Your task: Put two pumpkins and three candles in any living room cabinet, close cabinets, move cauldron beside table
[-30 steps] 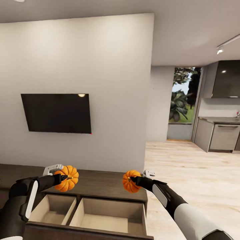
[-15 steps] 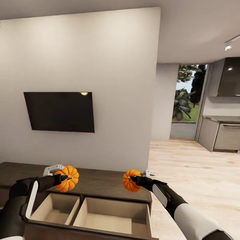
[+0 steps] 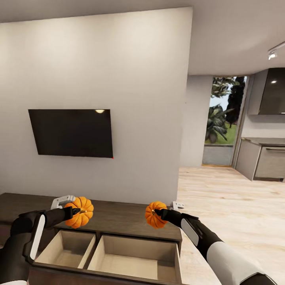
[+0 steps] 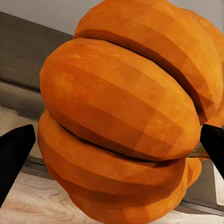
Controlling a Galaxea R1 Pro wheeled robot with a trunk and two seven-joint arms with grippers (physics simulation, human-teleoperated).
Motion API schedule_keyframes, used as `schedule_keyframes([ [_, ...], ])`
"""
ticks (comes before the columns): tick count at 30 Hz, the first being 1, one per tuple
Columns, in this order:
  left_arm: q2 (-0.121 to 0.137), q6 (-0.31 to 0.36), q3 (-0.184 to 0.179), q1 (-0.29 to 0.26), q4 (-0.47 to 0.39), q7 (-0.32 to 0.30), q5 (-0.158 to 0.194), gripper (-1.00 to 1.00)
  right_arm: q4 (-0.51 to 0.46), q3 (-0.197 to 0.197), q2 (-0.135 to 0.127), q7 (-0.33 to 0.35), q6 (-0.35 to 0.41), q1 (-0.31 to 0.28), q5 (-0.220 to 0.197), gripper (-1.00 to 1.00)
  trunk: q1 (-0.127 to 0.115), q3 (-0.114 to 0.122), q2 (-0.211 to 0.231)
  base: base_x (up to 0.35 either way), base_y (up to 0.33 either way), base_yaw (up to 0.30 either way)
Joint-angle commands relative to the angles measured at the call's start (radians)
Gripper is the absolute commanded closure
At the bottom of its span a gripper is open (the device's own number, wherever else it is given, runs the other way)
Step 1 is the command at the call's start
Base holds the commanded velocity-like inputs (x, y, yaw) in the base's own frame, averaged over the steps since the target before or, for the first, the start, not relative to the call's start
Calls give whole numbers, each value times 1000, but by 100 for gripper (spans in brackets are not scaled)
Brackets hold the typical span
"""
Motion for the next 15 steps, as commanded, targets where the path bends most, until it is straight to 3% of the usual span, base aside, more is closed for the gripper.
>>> schedule_keyframes([
  [1,0,4,1,-1,-1,-7,-6,100,-1,2,0,-4,3,-1,-4,100,0,-2,-1,201,113,0],
  [12,-1,3,-7,-1,1,-7,-8,100,-1,2,1,-5,14,-1,-5,100,0,-2,-1,60,38,0],
  [14,-2,3,-10,-1,1,-7,-10,100,-4,2,5,-6,50,-1,-5,100,0,-2,-1,6,5,0],
  [15,-3,2,-11,-1,1,-7,-9,100,-14,2,10,-9,105,-2,-5,100,0,-2,-1,2,2,0],
])
